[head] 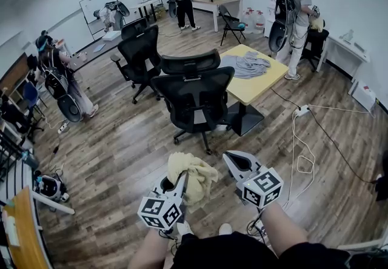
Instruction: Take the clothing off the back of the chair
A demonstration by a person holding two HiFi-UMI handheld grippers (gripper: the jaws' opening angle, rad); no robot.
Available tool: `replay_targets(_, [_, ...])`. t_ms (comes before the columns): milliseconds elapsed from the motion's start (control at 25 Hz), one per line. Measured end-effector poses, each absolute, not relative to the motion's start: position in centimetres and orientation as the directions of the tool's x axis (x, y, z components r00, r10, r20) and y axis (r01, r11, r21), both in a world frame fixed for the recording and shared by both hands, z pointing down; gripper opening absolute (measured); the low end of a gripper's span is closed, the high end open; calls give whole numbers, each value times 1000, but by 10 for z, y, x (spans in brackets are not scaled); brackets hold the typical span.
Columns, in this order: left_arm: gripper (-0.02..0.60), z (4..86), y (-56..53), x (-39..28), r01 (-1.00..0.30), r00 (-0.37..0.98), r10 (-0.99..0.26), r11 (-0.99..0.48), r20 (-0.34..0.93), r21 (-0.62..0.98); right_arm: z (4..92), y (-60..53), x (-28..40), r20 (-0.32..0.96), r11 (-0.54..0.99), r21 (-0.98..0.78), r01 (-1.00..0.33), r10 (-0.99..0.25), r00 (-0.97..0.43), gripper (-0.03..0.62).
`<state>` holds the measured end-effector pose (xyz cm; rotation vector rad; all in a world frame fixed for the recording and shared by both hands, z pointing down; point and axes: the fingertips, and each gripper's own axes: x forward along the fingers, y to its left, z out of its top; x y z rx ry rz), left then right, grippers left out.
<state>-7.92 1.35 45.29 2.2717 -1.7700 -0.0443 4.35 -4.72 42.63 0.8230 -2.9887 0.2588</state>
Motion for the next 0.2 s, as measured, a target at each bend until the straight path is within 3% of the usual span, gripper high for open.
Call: replay_targets(200, [89, 450, 10, -76, -949, 257, -957, -224, 134, 220, 423, -51, 46, 72, 847, -150, -510, -505, -860, 12])
